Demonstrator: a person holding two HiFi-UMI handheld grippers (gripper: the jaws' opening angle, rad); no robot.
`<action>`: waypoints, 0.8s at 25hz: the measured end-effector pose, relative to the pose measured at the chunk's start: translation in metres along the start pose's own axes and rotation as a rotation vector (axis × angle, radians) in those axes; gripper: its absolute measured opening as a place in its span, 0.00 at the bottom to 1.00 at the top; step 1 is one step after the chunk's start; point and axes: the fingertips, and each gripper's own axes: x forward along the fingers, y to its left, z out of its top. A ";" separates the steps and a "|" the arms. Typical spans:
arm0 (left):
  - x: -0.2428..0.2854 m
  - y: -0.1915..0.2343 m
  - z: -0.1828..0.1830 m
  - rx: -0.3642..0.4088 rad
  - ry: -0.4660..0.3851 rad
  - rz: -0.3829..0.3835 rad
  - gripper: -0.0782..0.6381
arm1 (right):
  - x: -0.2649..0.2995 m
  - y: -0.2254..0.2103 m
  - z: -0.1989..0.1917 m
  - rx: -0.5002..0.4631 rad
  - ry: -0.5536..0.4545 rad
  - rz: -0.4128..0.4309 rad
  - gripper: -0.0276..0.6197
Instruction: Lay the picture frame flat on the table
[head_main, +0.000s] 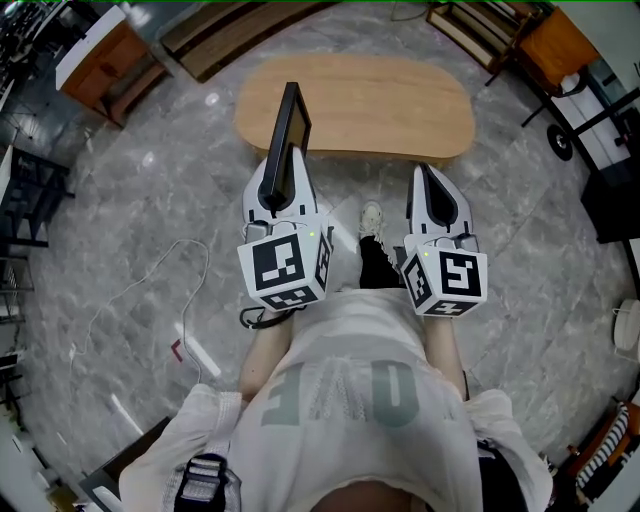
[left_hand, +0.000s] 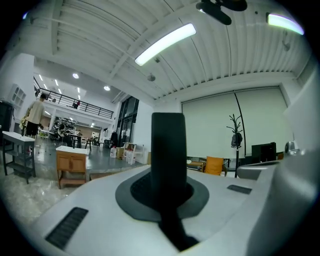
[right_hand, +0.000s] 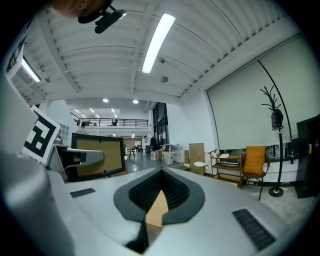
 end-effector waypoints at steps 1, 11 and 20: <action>0.004 0.000 0.001 0.006 -0.002 0.001 0.14 | 0.005 -0.001 0.000 0.004 -0.001 0.003 0.05; 0.042 -0.003 0.000 -0.001 0.012 0.003 0.14 | 0.036 -0.021 0.004 -0.005 0.007 0.005 0.05; 0.085 -0.005 -0.011 0.004 0.040 0.035 0.14 | 0.082 -0.038 -0.004 -0.001 0.034 0.052 0.05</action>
